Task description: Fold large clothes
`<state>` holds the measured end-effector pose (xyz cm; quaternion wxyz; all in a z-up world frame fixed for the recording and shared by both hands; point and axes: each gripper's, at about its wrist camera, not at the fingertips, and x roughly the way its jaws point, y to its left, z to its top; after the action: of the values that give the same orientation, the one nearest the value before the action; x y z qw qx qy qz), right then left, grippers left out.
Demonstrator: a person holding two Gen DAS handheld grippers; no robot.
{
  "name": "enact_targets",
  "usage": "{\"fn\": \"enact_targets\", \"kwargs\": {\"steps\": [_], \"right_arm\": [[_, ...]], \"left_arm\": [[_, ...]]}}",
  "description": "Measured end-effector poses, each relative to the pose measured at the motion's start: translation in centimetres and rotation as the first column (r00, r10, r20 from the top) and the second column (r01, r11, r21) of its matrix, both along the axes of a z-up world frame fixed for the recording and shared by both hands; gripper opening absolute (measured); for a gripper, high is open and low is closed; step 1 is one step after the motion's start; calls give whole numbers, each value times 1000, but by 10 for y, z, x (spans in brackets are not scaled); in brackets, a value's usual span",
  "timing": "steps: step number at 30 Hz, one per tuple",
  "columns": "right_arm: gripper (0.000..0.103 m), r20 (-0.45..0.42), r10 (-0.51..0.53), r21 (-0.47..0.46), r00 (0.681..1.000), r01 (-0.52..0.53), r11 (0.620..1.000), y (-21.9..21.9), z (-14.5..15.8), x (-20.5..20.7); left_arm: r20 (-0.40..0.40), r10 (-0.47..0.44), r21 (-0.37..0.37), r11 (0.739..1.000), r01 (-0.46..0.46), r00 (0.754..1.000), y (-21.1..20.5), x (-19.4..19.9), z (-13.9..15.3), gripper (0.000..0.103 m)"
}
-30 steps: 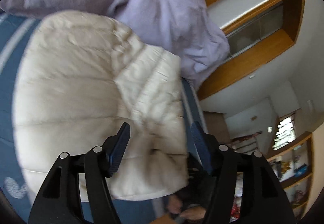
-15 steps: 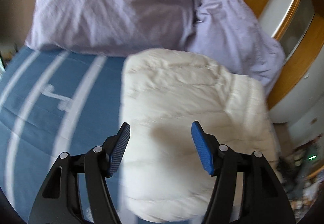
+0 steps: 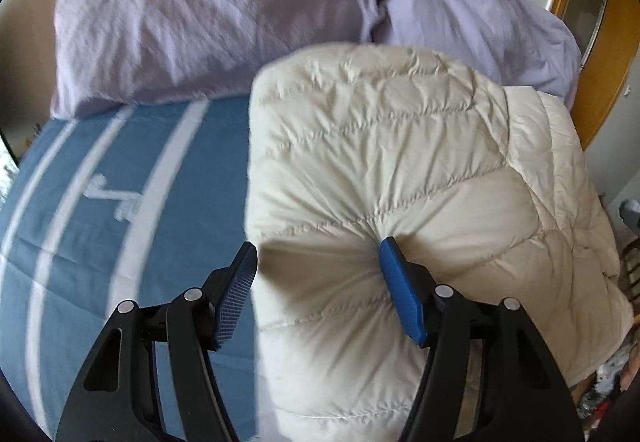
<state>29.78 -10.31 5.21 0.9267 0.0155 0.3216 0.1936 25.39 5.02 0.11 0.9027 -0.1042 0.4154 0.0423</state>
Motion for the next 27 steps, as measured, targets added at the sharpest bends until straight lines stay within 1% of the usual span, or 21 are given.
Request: {"fn": "enact_targets", "kwargs": {"steps": [2, 10, 13, 19, 21, 27], "right_arm": [[75, 7, 22, -7, 1000, -22, 1000, 10, 2, -2], [75, 13, 71, -33, 997, -70, 997, 45, 2, -1], [74, 8, 73, -36, 997, -73, 997, 49, -2, 0], [65, 1, 64, -47, 998, -64, 997, 51, -9, 4], [63, 3, 54, -65, 999, -54, 996, 50, -13, 5], [61, -5, 25, -97, 1000, -26, 995, 47, -28, 10]], "left_arm": [[-7, -8, -13, 1000, 8, 1000, -3, 1, -5, 65], [-12, -32, -4, 999, 32, 999, -11, 1, -9, 65], [-12, -37, 1, 999, 37, 999, -12, 1, -10, 65], [-10, -49, 11, 999, 49, 999, -13, 2, -12, 65], [-9, -51, 12, 999, 51, 999, -13, 2, -12, 65], [-9, -58, 19, 998, 58, 998, -14, 3, -13, 65]]}}
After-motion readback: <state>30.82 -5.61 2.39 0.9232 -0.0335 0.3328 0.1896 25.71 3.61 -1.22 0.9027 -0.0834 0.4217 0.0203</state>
